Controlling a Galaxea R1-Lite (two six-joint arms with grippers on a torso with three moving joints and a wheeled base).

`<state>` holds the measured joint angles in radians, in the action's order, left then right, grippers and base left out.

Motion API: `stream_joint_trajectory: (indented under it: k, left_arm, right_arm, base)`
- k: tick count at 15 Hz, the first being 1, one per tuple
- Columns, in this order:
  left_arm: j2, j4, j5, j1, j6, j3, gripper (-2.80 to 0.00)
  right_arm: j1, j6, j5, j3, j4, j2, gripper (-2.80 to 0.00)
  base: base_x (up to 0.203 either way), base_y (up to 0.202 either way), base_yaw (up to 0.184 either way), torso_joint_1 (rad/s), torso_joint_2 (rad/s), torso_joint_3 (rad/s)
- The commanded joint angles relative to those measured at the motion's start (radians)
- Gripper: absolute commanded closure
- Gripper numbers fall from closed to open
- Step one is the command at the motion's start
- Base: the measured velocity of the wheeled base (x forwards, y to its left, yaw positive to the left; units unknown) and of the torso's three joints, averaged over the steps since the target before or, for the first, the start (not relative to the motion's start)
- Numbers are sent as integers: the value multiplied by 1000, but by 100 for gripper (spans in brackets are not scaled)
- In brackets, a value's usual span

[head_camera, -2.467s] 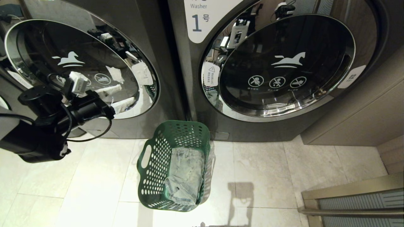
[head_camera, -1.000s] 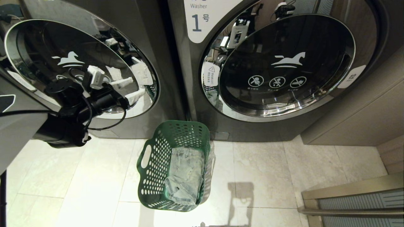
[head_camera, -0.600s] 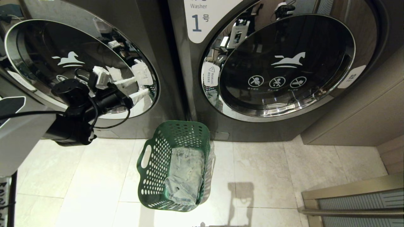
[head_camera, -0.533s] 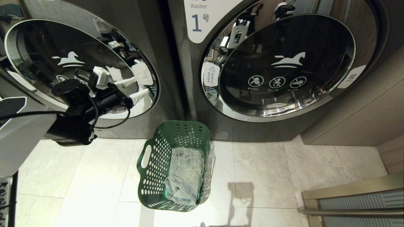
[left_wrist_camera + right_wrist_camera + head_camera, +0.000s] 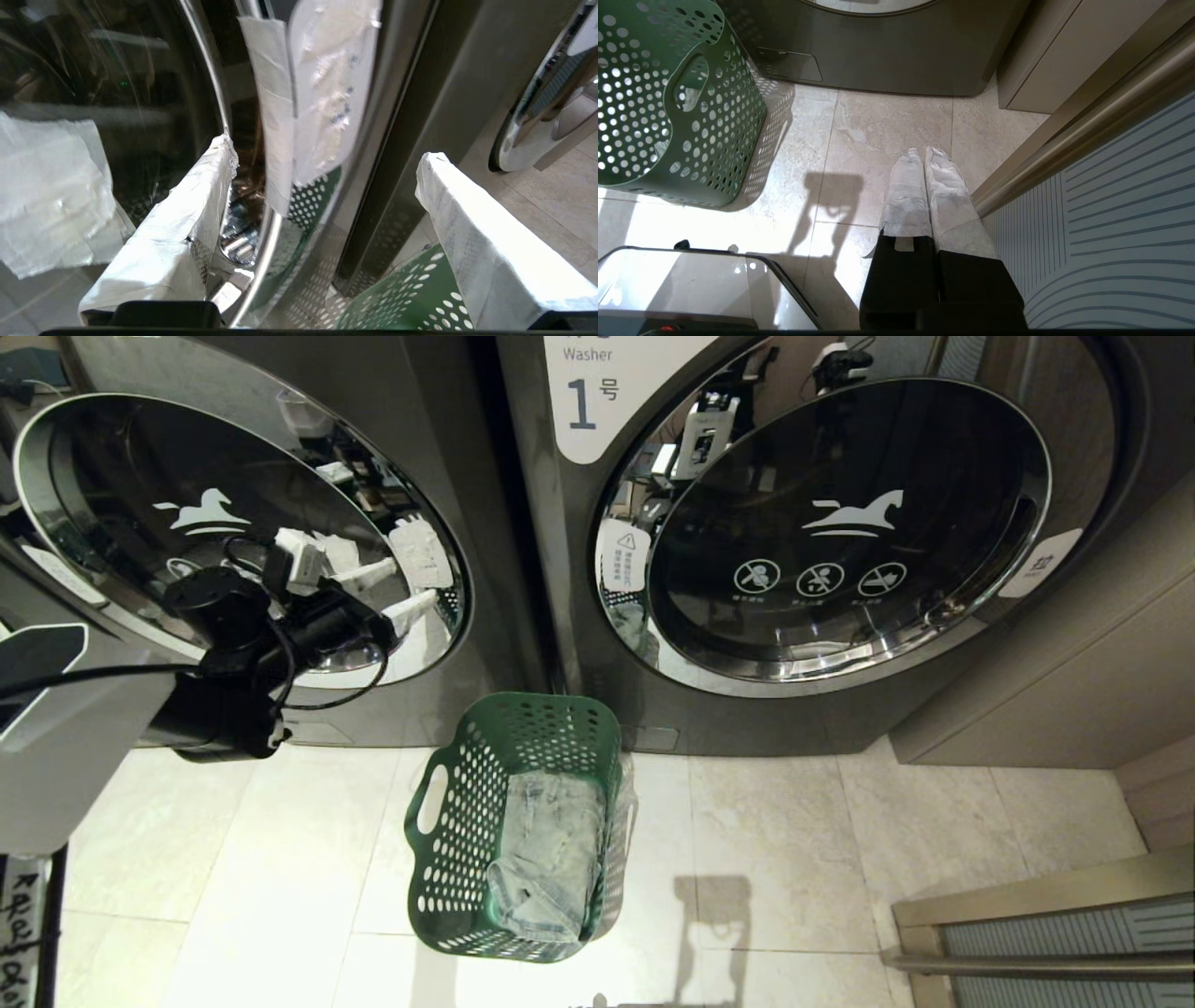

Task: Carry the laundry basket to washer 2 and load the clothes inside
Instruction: Open the lid of the washing machine

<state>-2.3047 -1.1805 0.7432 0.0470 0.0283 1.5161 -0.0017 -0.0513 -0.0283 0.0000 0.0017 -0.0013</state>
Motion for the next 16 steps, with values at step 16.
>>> stream_joint_trajectory:
  k: [16]
  left_arm:
    - [-85,95,13,-30,-27,194,-280]
  right_arm:
    - [0,-1,-1,0,0,1,0]
  base:
    - [0,0,0,0,0,0]
